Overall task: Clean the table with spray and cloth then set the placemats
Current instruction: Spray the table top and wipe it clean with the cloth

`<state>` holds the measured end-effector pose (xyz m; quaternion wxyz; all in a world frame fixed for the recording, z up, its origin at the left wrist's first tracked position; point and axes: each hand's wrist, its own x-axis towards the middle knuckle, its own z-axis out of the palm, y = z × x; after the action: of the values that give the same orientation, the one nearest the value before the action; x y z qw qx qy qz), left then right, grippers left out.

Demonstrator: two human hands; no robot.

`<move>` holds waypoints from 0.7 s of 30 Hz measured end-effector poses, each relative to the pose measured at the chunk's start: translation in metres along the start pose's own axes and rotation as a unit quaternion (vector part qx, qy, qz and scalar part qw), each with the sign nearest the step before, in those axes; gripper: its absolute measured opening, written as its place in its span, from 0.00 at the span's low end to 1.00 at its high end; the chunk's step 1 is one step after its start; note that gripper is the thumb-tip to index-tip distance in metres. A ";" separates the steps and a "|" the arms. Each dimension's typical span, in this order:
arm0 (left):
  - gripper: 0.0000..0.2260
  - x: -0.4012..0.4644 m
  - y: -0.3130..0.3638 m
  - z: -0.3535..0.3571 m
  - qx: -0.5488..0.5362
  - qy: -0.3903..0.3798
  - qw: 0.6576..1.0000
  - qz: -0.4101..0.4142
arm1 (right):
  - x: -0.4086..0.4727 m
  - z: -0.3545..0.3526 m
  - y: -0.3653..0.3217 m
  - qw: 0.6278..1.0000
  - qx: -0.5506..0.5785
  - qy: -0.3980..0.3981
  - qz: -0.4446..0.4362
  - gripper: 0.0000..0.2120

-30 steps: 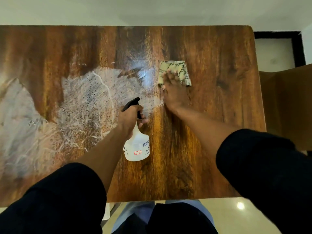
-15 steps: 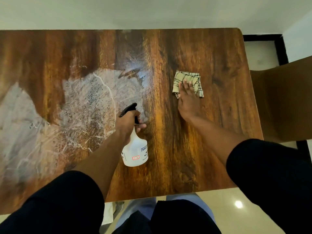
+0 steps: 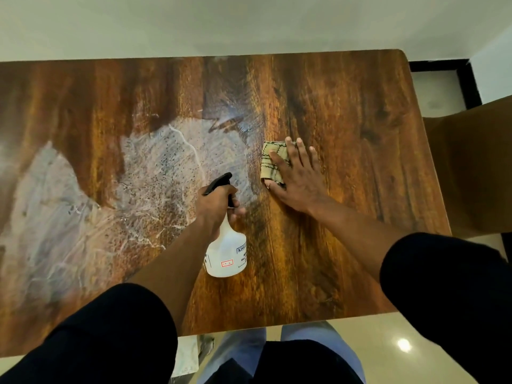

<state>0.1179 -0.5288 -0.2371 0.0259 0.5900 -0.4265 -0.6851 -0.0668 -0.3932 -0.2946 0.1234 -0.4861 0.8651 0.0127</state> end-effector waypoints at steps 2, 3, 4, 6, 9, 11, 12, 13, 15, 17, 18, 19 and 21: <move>0.05 0.001 -0.001 -0.001 -0.003 -0.001 1.000 0.006 | 0.000 0.007 -0.002 1.000 0.006 0.002 -0.014 0.37; 0.05 0.001 -0.002 -0.002 -0.003 0.000 1.000 0.007 | 0.000 0.010 -0.006 1.000 0.017 0.008 -0.007 0.37; 0.05 0.001 -0.002 -0.003 -0.004 0.001 1.000 0.009 | 0.000 0.013 -0.011 0.999 0.028 0.015 0.005 0.37; 0.05 0.002 -0.003 -0.005 -0.007 0.001 1.000 0.013 | 0.002 0.015 -0.025 0.999 0.039 0.027 0.024 0.37; 0.05 0.004 -0.003 -0.011 -0.010 0.002 1.000 0.014 | 0.005 0.018 -0.063 0.999 0.040 0.024 -0.023 0.34; 0.05 0.004 -0.002 -0.017 -0.016 0.006 1.000 0.015 | 0.005 0.022 -0.087 0.995 0.028 0.014 -0.093 0.33; 0.05 0.002 -0.001 -0.019 -0.024 0.008 1.000 0.016 | 0.005 0.024 -0.093 0.992 0.021 0.011 -0.121 0.32; 0.04 0.001 0.000 -0.023 -0.031 0.010 0.999 0.021 | 0.005 0.024 -0.095 0.990 0.014 0.007 -0.139 0.32; 0.06 -0.003 0.000 -0.030 -0.029 0.014 0.999 0.034 | 0.008 0.023 -0.085 0.989 0.004 -0.003 -0.146 0.32; 0.09 -0.003 -0.003 -0.039 -0.032 0.020 0.999 0.036 | 0.016 0.017 -0.068 0.996 0.011 0.002 -0.088 0.32; 0.10 -0.002 -0.006 -0.044 -0.037 0.022 0.999 0.031 | 0.022 0.014 -0.057 0.999 0.022 0.006 -0.031 0.32; 0.10 -0.002 -0.010 -0.048 -0.037 0.027 0.999 0.024 | 0.029 0.010 -0.044 0.999 0.034 0.008 0.029 0.32; 0.08 -0.003 -0.016 -0.054 -0.034 0.036 0.999 0.008 | 0.039 0.002 -0.024 0.993 0.054 0.011 0.109 0.32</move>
<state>0.1713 -0.5467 -0.2416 0.0667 0.6095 -0.4069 -0.6771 -0.0656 -0.4379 -0.3032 0.1376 -0.3815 0.9137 -0.0260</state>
